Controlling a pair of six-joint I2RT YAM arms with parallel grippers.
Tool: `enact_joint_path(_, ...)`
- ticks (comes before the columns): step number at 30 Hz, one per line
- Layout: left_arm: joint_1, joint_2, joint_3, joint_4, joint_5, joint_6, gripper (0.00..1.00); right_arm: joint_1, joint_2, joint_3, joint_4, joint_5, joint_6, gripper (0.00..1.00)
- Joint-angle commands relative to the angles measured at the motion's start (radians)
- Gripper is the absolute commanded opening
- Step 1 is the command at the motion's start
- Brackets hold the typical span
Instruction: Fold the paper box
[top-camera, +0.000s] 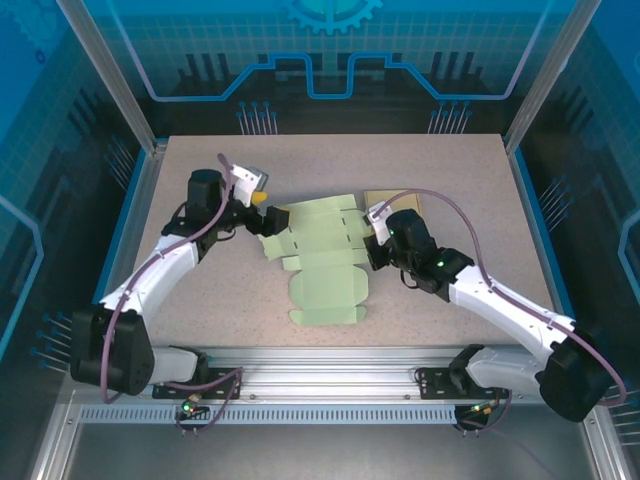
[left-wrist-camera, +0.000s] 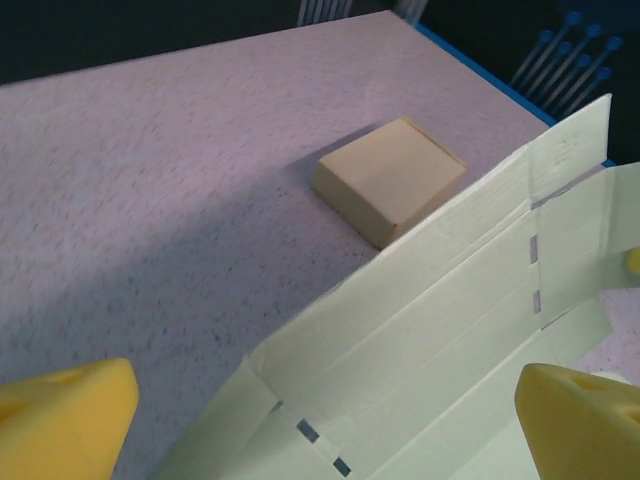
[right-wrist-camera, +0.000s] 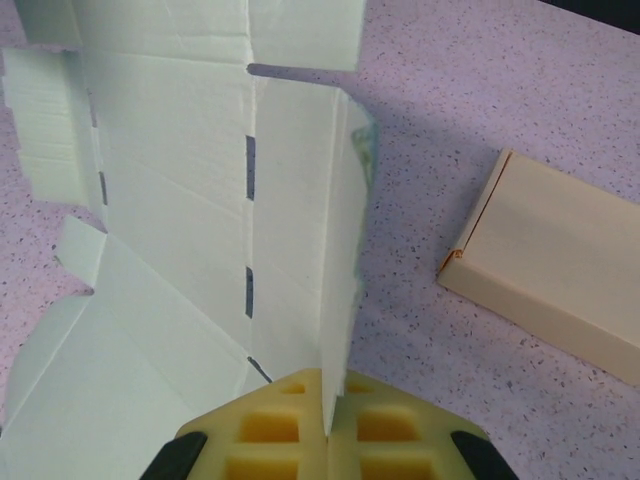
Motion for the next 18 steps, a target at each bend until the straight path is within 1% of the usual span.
enact_joint_path(1,0.010,0.052,0.071,-0.076,0.114,0.206,0.98,-0.012,-0.046,-0.019,0.059,-0.011,-0.020,0.00)
enact_joint_path(4,0.010,0.101,0.116,-0.111,0.128,0.322,0.98,-0.013,-0.072,-0.031,0.057,-0.020,-0.021,0.00)
enact_joint_path(7,0.012,0.149,0.166,-0.167,0.126,0.410,0.97,-0.014,-0.095,-0.040,0.052,-0.020,-0.024,0.00)
enact_joint_path(11,0.012,0.203,0.243,-0.271,0.158,0.506,0.93,-0.014,-0.123,-0.052,0.048,-0.026,-0.026,0.00)
enact_joint_path(14,0.012,0.234,0.279,-0.311,0.170,0.547,0.91,-0.016,-0.142,-0.061,0.049,-0.026,-0.027,0.00)
enact_joint_path(15,0.012,0.246,0.290,-0.319,0.174,0.554,0.90,-0.015,-0.146,-0.062,0.048,-0.028,-0.028,0.00)
enact_joint_path(18,0.012,0.283,0.337,-0.375,0.208,0.588,0.79,-0.015,-0.154,-0.063,0.044,-0.029,-0.027,0.00)
